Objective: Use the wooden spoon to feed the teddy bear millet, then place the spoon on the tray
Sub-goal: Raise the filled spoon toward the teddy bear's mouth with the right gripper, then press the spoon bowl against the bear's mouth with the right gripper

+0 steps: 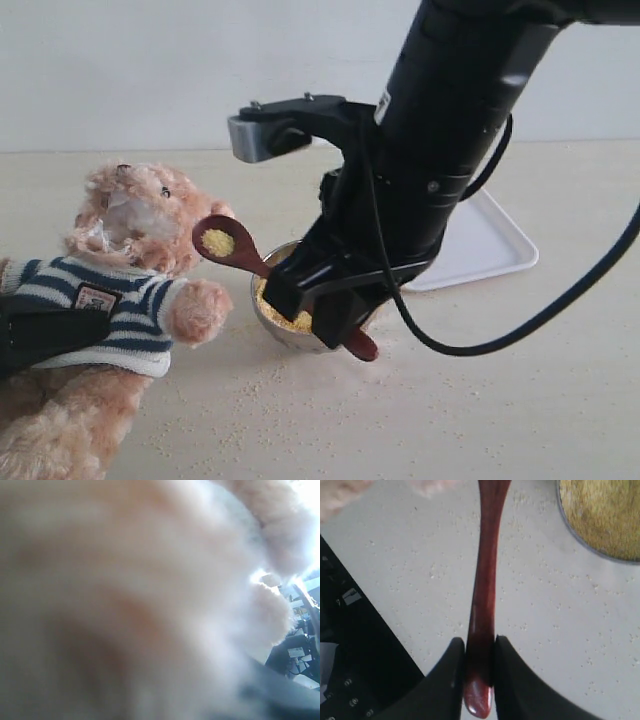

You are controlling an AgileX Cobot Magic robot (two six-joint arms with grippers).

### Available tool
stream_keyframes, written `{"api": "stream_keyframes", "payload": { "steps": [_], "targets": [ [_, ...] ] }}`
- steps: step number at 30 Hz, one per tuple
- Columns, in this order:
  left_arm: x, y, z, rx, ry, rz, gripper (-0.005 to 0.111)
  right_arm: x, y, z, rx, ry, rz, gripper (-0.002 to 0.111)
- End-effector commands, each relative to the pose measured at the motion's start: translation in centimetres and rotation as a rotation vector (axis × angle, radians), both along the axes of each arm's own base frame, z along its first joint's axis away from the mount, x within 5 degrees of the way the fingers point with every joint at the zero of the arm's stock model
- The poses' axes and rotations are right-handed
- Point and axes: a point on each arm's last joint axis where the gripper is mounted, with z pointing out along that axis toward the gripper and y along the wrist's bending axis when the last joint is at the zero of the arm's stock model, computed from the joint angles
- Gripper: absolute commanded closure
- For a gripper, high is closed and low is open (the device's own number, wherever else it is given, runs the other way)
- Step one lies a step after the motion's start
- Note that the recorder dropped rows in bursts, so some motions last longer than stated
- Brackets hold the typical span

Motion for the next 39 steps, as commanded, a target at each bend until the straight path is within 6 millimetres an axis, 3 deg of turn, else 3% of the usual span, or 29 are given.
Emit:
{"api": "stream_keyframes", "payload": {
  "steps": [1, 14, 25, 39],
  "targets": [
    [0.2, 0.0, 0.4, -0.026, -0.027, 0.0, 0.102, -0.8, 1.2, 2.5, 0.057, -0.06, 0.021, 0.107],
    [0.2, 0.0, 0.4, -0.026, -0.027, 0.0, 0.102, -2.0, 3.9, 4.1, 0.1, -0.087, 0.055, 0.107],
    [0.2, 0.0, 0.4, -0.026, -0.027, 0.001, 0.102, -1.0, 6.5, 2.4, 0.013, -0.144, 0.084, 0.107],
    [0.2, 0.0, 0.4, -0.026, -0.027, 0.001, 0.102, 0.6, 7.2, 0.5, -0.136, -0.268, 0.092, 0.107]
  ]
}}
